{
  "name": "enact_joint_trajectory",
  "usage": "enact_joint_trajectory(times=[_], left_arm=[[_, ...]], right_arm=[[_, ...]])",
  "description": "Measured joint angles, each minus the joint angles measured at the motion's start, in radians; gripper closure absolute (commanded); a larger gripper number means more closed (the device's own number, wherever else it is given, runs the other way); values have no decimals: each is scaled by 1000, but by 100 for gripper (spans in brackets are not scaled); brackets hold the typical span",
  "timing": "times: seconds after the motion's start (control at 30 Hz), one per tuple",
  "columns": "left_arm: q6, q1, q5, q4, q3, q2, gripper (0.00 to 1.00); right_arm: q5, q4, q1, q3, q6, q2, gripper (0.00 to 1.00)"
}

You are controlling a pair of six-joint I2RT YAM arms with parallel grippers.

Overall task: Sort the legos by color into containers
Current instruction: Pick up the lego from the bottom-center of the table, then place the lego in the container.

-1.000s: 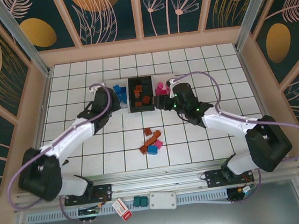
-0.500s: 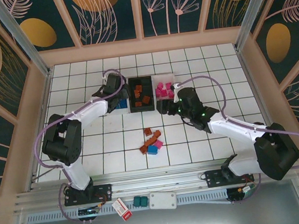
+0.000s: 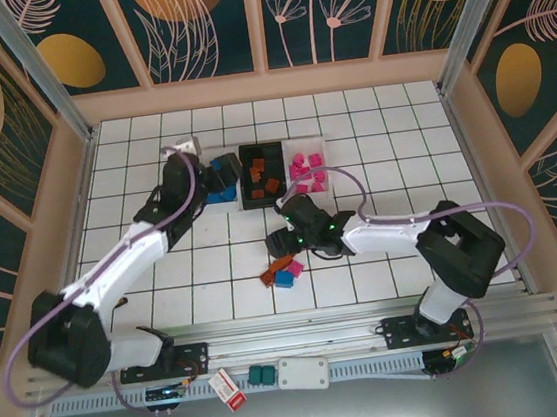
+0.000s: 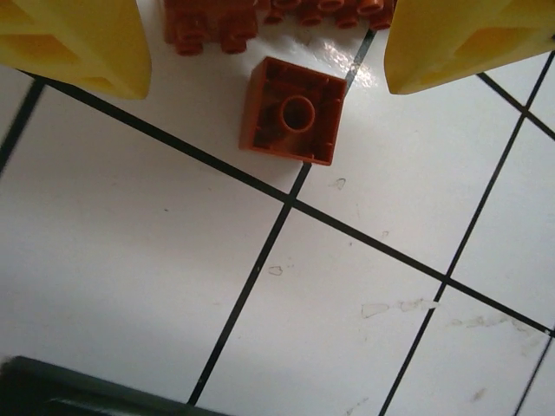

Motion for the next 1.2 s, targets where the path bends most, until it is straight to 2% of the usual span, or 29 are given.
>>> enact_joint_trajectory(times=[0.13, 0.27, 0.43, 0.63, 0.8, 0.97, 1.1, 1.2], left_arm=[[-50, -69, -6, 14, -173, -176, 1], [-104, -81, -13, 2, -323, -324, 1], [-163, -81, -37, -40, -428, -446, 1], [-195, -81, -48, -74, -486, -494, 1], [-195, -81, -37, -80, -503, -499, 1], [-194, -81, -5, -72, -533, -494, 2], [-194, -81, 40, -61, -563, -477, 2], [-194, -82, 56, -60, -572, -467, 2]], right_arm=[[47, -21, 26, 55, -5, 63, 29], [95, -47, 50, 109, -21, 122, 36], [120, -63, 72, 148, -42, 190, 51], [123, -72, 82, 165, -58, 213, 71], [106, -69, 71, 166, -61, 200, 76], [41, -28, -14, 188, -68, 118, 77], [-2, 18, -114, 289, -72, 113, 77], [-8, 36, -169, 412, -73, 170, 74]])
